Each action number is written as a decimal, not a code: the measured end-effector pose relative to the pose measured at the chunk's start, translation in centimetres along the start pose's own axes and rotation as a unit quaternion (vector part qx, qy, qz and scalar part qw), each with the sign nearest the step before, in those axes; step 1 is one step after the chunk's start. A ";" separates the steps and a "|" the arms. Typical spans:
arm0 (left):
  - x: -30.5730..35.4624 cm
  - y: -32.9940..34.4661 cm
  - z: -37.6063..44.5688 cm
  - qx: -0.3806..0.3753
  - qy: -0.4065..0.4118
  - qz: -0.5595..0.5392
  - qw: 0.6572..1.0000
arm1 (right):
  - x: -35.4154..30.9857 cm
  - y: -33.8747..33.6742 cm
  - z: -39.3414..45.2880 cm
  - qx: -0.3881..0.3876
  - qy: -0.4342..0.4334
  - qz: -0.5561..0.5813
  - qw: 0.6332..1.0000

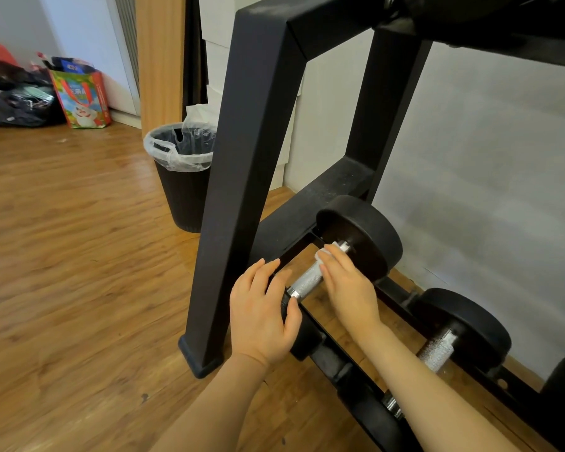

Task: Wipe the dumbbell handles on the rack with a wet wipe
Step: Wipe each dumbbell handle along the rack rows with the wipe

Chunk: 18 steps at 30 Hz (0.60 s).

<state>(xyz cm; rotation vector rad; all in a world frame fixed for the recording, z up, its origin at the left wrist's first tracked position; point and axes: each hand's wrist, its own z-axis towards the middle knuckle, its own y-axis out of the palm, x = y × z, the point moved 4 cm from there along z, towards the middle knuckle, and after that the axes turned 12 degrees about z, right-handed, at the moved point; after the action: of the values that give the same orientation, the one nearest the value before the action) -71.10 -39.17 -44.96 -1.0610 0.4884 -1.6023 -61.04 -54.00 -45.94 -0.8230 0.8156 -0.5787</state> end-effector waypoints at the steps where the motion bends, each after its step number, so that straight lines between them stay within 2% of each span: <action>1: 0.0 0.0 0.0 0.000 0.000 0.001 1.000 | 0.1 0.1 -0.2 0.002 -0.012 -0.001 1.000; 6: -0.1 0.1 0.0 0.001 0.003 0.002 1.000 | 0.8 -0.6 0.1 0.092 0.052 0.021 0.994; 11: -0.1 0.1 0.0 -0.002 -0.002 0.001 1.000 | -0.8 1.3 -1.2 0.054 -0.027 0.025 0.998; 16: -0.2 0.2 0.0 -0.001 -0.001 0.011 1.000 | 0.0 -0.3 -0.8 0.106 0.023 -0.008 0.994; 18: -0.2 0.2 0.1 0.002 0.001 0.012 1.000 | -0.4 0.2 -0.8 0.090 -0.008 -0.011 0.996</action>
<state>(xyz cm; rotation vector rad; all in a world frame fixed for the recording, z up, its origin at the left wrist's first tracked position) -70.95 -39.02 -45.12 -1.0466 0.4988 -1.5823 -61.91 -53.95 -46.29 -0.6718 0.7283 -0.6545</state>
